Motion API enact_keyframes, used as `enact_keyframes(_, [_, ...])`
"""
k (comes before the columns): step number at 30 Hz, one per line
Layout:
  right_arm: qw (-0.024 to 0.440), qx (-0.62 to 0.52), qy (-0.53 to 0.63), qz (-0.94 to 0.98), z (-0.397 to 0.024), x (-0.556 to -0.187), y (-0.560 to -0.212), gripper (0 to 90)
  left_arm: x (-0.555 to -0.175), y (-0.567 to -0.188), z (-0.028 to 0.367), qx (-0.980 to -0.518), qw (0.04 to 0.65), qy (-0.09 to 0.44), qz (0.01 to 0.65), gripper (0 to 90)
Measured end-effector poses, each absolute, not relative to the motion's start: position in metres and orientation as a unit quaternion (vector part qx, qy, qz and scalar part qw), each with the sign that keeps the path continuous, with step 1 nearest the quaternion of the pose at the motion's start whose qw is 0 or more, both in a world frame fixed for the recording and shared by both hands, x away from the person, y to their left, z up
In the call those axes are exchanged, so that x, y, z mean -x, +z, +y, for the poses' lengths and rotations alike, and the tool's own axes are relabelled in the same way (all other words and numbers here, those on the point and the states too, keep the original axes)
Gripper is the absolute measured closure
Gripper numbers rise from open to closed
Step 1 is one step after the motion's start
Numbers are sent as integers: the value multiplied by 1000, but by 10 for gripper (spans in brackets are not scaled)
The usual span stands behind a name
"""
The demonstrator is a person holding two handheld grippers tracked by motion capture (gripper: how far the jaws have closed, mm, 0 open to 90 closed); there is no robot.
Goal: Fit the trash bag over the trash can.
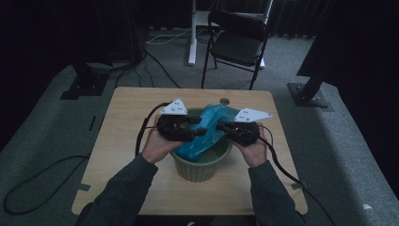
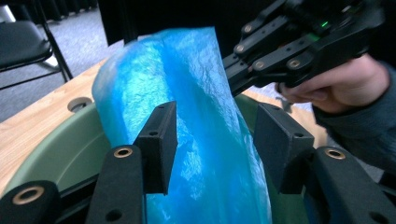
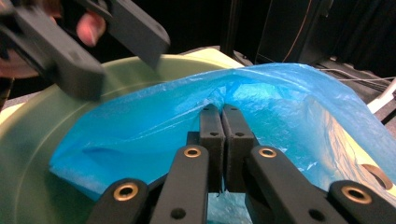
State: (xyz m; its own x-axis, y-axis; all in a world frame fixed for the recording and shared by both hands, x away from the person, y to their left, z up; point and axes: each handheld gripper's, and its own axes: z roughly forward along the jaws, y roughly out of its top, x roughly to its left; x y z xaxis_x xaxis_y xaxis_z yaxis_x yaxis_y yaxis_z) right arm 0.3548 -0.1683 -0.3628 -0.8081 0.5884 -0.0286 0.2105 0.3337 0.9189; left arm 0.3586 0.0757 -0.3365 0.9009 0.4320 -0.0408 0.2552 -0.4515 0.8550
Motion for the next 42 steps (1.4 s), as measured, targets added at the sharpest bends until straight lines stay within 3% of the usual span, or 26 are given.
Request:
enact_keyframes(1, [182,-246,522,796,-168,-354,-362,883,-359,-338,73,-851,474,97,203,619])
enact_keyframes(3, [181,-243,522,797,-169,-352,-361,871,-360,-340,71,-856,460,109,208,764])
enact_keyframes(6, [174,-234,526,798,-175,-350,-360,809,-361,-340,73,-857,455,110,216,886])
enact_keyframes(18, [176,-235,558,776,-195,-348,-348,670,-362,-351,88,-863,439,123,220,892])
enact_keyframes(29, [174,-279,550,767,-193,-372,-334,556,-350,-356,89,-872,434,121,190,881])
enact_keyframes(36, [144,-281,534,784,-180,-384,-331,481,-343,-358,83,-877,432,117,175,867])
enact_keyframes(42, [122,-287,502,807,-174,-389,-341,475,-342,-359,84,-877,433,115,175,864])
